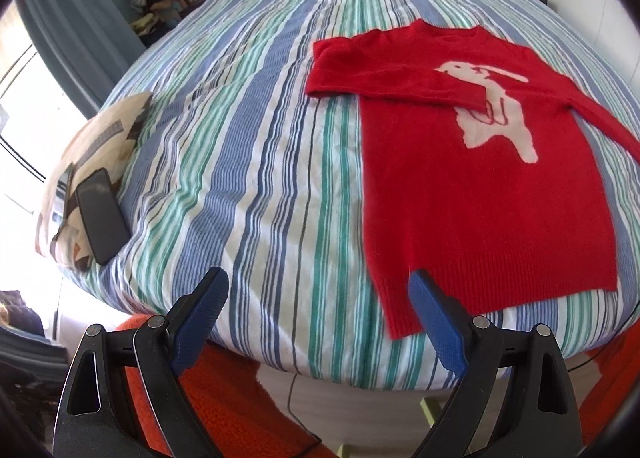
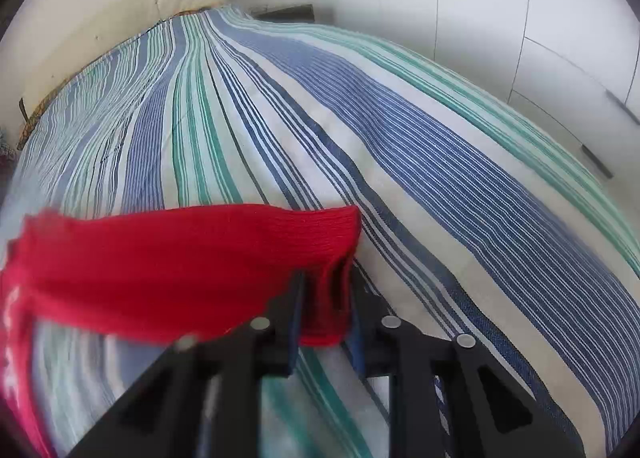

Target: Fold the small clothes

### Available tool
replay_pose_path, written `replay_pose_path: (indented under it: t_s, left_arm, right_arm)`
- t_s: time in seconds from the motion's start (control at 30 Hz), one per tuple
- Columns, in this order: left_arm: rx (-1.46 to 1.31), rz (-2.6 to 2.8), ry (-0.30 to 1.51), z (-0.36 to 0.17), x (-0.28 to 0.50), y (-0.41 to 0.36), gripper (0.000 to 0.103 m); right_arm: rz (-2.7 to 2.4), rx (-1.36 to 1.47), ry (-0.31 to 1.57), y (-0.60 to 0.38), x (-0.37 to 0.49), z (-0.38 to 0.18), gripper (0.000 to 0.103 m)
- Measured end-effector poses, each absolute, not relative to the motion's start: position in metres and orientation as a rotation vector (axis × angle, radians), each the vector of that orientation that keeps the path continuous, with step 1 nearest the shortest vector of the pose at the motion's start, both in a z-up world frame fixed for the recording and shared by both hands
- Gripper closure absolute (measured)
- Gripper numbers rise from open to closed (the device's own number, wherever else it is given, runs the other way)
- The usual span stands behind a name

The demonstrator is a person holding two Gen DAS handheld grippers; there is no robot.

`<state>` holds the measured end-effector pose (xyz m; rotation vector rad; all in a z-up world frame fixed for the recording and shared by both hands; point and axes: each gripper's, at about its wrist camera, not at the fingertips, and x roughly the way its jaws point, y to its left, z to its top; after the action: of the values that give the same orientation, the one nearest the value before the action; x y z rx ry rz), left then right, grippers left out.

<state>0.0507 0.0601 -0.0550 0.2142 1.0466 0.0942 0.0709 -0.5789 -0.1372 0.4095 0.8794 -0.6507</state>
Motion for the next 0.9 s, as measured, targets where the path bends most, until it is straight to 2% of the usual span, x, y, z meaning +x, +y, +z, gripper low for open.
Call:
replay_pose_path:
  t_s: [0.03, 0.07, 0.17, 0.27, 0.37, 0.4, 0.53, 0.57, 0.63, 0.67, 0.77, 0.9]
  left_arm:
    - [0.234, 0.087, 1.011, -0.046, 0.059, 0.058, 0.01]
    - [0.25, 0.07, 0.971, -0.036, 0.069, 0.053, 0.01]
    - [0.288, -0.045, 0.864, -0.016, 0.104, 0.026, 0.009]
    - [0.394, -0.23, 0.868, -0.026, 0.146, -0.028, 0.009]
    - [0.531, -0.36, 0.887, -0.064, 0.181, -0.082, 0.012]
    - [0.587, -0.378, 0.903, -0.081, 0.192, -0.095, 0.017]
    - [0.73, -0.379, 0.986, -0.138, 0.227, -0.121, 0.019]
    - [0.72, -0.373, 0.992, -0.144, 0.232, -0.121, 0.022]
    - [0.624, -0.387, 1.026, -0.147, 0.242, -0.111, 0.06]
    - [0.56, -0.381, 1.054, -0.144, 0.247, -0.104, 0.101]
    - [0.347, -0.331, 1.002, -0.107, 0.253, -0.062, 0.099]
    - [0.05, -0.095, 0.911, -0.053, 0.27, 0.054, 0.099]
  right_arm:
    - [-0.669, 0.417, 0.871, -0.578, 0.065, -0.132, 0.041]
    - [-0.698, 0.415, 0.852, -0.577, 0.057, -0.125, 0.029]
    - [-0.77, 0.361, 0.777, -0.567, 0.031, -0.095, 0.029]
    - [-0.732, 0.371, 0.711, -0.547, 0.007, -0.066, 0.028]
    - [-0.646, 0.401, 0.642, -0.511, -0.009, -0.048, 0.022]
    - [-0.617, 0.407, 0.623, -0.498, -0.012, -0.046, 0.021]
    - [-0.516, 0.392, 0.637, -0.449, -0.012, -0.062, 0.02]
    - [-0.496, 0.386, 0.665, -0.442, -0.009, -0.067, 0.02]
    - [-0.449, 0.361, 0.677, -0.431, -0.002, -0.068, 0.02]
    - [-0.436, 0.328, 0.674, -0.425, 0.0, -0.067, 0.02]
    - [-0.408, 0.274, 0.668, -0.415, 0.004, -0.068, 0.02]
    - [-0.403, 0.26, 0.667, -0.411, 0.006, -0.07, 0.02]
